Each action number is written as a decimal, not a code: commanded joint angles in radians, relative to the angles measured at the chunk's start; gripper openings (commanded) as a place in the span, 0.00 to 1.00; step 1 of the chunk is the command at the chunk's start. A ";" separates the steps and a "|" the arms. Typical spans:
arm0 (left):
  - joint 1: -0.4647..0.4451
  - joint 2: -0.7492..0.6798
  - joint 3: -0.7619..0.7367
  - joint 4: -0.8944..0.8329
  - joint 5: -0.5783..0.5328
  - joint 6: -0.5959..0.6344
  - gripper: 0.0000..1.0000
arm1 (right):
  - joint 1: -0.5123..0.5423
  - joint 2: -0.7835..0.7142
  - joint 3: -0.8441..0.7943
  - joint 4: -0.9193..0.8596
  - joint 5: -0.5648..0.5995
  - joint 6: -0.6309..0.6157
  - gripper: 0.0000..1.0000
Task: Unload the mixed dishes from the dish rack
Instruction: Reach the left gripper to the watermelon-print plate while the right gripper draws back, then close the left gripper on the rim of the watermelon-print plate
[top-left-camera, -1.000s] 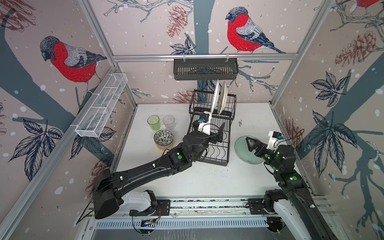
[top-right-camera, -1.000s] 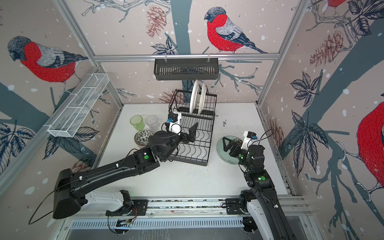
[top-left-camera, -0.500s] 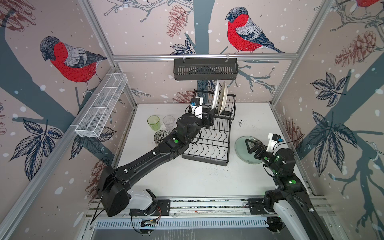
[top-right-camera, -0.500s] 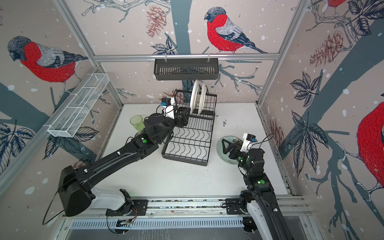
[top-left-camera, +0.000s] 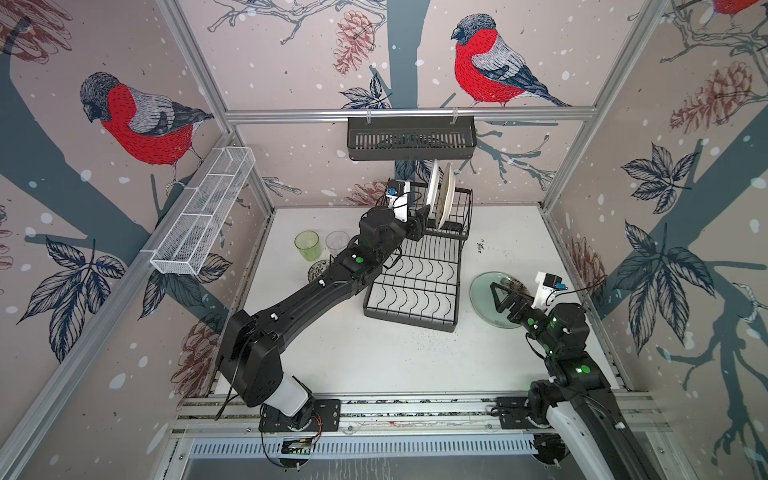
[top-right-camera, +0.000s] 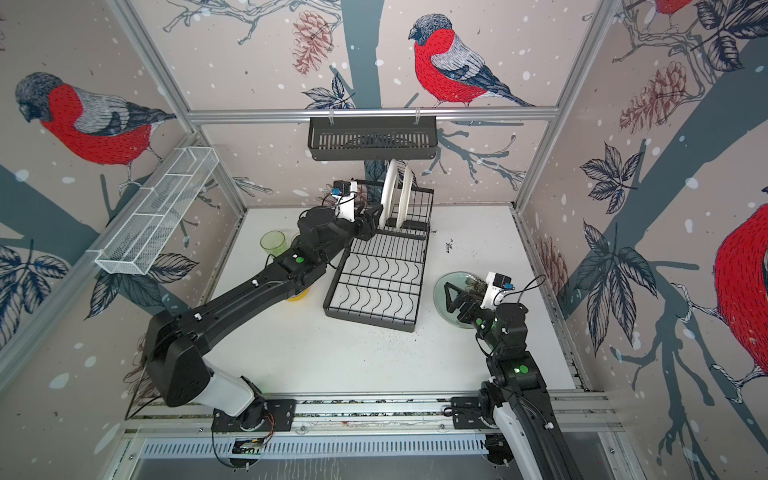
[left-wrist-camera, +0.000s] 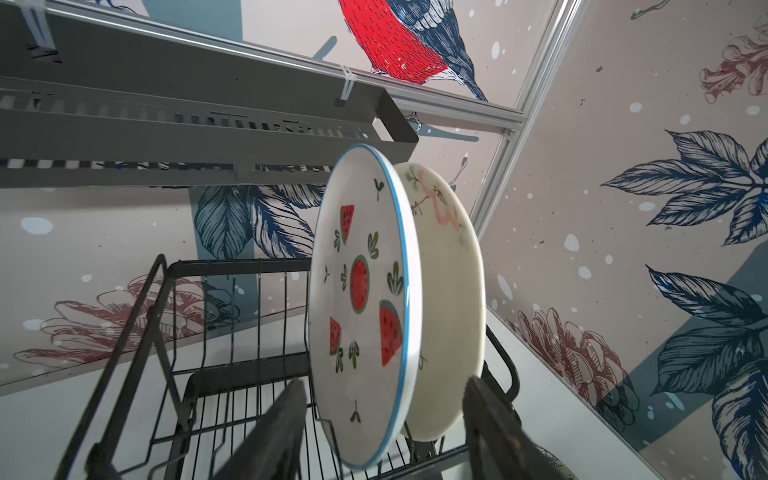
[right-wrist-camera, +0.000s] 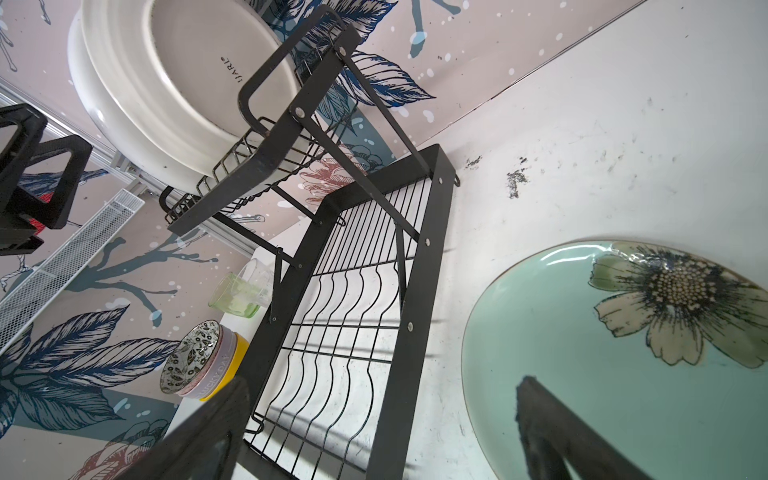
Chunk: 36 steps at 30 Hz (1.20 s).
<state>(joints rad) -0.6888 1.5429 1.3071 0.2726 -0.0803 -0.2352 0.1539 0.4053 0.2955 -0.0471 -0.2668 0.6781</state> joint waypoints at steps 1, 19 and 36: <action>0.005 0.024 0.021 0.026 0.071 0.014 0.58 | -0.001 -0.008 -0.010 0.029 0.031 0.009 1.00; 0.006 0.174 0.165 -0.047 0.064 0.065 0.45 | 0.001 -0.065 -0.014 -0.010 0.040 -0.013 0.99; 0.007 0.261 0.260 -0.103 0.002 0.124 0.36 | 0.000 -0.068 -0.015 -0.022 0.061 -0.017 1.00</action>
<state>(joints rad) -0.6846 1.7962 1.5478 0.1802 -0.0612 -0.1326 0.1539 0.3405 0.2802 -0.0746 -0.2234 0.6739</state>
